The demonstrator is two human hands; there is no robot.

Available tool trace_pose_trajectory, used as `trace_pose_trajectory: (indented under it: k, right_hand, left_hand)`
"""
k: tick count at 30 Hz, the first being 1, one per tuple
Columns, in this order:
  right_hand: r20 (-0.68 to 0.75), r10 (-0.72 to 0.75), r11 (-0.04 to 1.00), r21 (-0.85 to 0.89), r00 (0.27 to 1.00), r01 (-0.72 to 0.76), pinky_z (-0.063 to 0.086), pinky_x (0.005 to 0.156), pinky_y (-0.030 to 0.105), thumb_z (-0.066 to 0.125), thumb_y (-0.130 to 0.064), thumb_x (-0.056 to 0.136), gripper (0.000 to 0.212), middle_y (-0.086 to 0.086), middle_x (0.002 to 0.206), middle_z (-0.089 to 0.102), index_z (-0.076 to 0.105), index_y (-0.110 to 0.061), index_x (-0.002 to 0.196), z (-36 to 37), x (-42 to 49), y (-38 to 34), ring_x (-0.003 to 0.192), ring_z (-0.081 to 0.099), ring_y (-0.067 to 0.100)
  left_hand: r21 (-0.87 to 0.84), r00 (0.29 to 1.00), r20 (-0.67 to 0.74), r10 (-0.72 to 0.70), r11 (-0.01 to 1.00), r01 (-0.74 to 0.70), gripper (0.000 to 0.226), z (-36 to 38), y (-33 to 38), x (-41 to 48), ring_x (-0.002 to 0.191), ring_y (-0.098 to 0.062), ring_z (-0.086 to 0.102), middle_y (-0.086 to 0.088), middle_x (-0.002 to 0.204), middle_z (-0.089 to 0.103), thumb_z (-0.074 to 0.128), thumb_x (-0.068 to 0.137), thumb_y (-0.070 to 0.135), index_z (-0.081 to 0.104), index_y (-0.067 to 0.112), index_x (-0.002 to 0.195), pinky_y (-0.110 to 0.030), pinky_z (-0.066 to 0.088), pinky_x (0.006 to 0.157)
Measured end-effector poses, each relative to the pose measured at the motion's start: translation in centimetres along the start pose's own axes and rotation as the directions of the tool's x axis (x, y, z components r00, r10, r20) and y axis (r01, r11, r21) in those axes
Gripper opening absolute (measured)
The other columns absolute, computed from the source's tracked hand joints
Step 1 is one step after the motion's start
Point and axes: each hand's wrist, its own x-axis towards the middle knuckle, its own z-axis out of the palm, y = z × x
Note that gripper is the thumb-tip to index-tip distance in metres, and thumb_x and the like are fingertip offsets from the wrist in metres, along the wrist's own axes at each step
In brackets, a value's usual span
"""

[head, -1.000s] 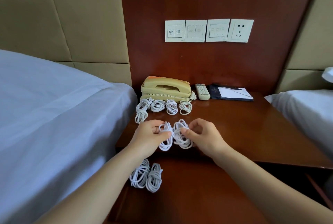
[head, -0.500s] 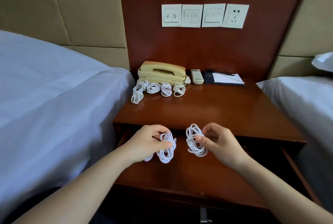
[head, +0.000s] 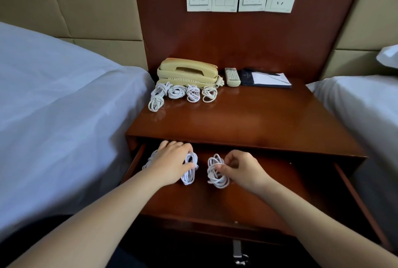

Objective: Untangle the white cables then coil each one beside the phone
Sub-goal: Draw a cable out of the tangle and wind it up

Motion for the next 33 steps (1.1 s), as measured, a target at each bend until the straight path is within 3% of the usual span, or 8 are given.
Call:
trace_pose_trajectory:
  k: [6, 12, 19, 25, 27, 30, 33]
  right_hand:
    - [0.001, 0.025, 0.999, -0.032, 1.000, -0.025, 0.048, 0.062, 0.030, 0.071, -0.030, 0.082, 0.027, 0.004, 0.073, 0.061, 0.048, -0.019, 0.072, 2.5, 1.4, -0.4, 0.066, 0.059, 0.021]
    - [0.035, 0.029, 0.999, -0.038, 0.999, -0.028, 0.052, 0.069, 0.037, 0.065, -0.023, 0.086, 0.023, 0.012, 0.084, 0.066, 0.046, -0.022, 0.074, 3.6, 2.0, -0.9, 0.080, 0.066, 0.031]
    - [0.128, -0.030, 0.976, -0.212, 0.991, 0.057, 0.040, 0.060, 0.027, 0.055, -0.022, 0.093, 0.011, 0.005, 0.091, 0.060, 0.049, -0.015, 0.098, 3.1, 1.6, -1.1, 0.072, 0.053, 0.017]
    - [0.182, -0.041, 0.940, -0.326, 0.982, 0.100, 0.051, 0.084, 0.038, 0.055, -0.030, 0.092, 0.029, 0.006, 0.108, 0.062, 0.055, -0.013, 0.116, 1.7, 1.3, -2.8, 0.096, 0.060, 0.024]
    - [0.199, -0.073, 0.922, -0.359, 0.977, 0.142, 0.051, 0.084, 0.038, 0.055, -0.030, 0.092, 0.025, 0.006, 0.105, 0.066, 0.060, -0.013, 0.110, 0.5, 1.5, -4.0, 0.095, 0.062, 0.023]
    - [0.243, -0.084, 0.916, -0.362, 0.966, 0.171, 0.054, 0.077, 0.032, 0.053, -0.028, 0.093, 0.019, 0.005, 0.086, 0.072, 0.066, -0.014, 0.096, -1.4, 2.1, -6.1, 0.077, 0.068, 0.017]
    - [0.233, -0.112, 0.914, -0.358, 0.966, 0.192, 0.055, 0.073, 0.029, 0.051, -0.025, 0.095, 0.019, -0.001, 0.080, 0.071, 0.065, -0.013, 0.094, -2.6, 3.2, -7.9, 0.062, 0.066, 0.009]
  left_hand:
    - [0.101, 1.000, -0.010, -0.010, 0.995, 0.011, 0.050, 0.5, -1.0, -0.3, 0.135, -0.015, 0.031, 0.004, 0.145, 0.039, 0.042, 0.098, 0.036, 0.029, 0.020, 0.144, -0.029, 0.015, 0.112]
    - [0.147, 0.999, -0.019, -0.035, 0.988, 0.037, 0.051, 0.3, -0.9, -0.9, 0.136, -0.016, 0.030, 0.005, 0.148, 0.034, 0.040, 0.100, 0.031, 0.025, 0.023, 0.148, -0.031, 0.018, 0.111]
    - [0.092, 0.996, 0.082, -0.043, 0.995, 0.035, 0.054, 0.2, -0.7, -1.1, 0.141, -0.018, 0.024, 0.000, 0.153, 0.030, 0.036, 0.102, 0.023, 0.015, 0.016, 0.151, -0.033, 0.022, 0.113]
    - [-0.083, 0.980, 0.198, 0.000, 0.996, 0.017, 0.056, -2.0, 0.0, -1.5, 0.142, -0.021, 0.024, -0.003, 0.155, 0.025, 0.040, 0.100, 0.032, 0.022, 0.015, 0.150, -0.037, 0.025, 0.114]
    - [-0.150, 0.982, 0.188, 0.034, 0.989, -0.006, 0.050, -3.1, 0.2, -1.8, 0.134, -0.020, 0.038, -0.003, 0.147, 0.039, 0.043, 0.098, 0.034, 0.035, 0.017, 0.145, -0.038, 0.034, 0.109]
    - [-0.279, 0.990, 0.133, 0.047, 0.960, -0.008, 0.034, -5.1, 0.2, -1.6, 0.110, -0.015, 0.056, -0.001, 0.115, 0.064, 0.047, 0.096, 0.029, 0.056, 0.018, 0.127, -0.036, 0.045, 0.098]
    - [-0.295, 1.000, 0.027, -0.001, 0.955, 0.009, 0.022, -6.6, -0.9, -0.4, 0.095, -0.013, 0.062, 0.006, 0.095, 0.066, 0.051, 0.095, 0.027, 0.064, 0.018, 0.111, -0.031, 0.048, 0.091]
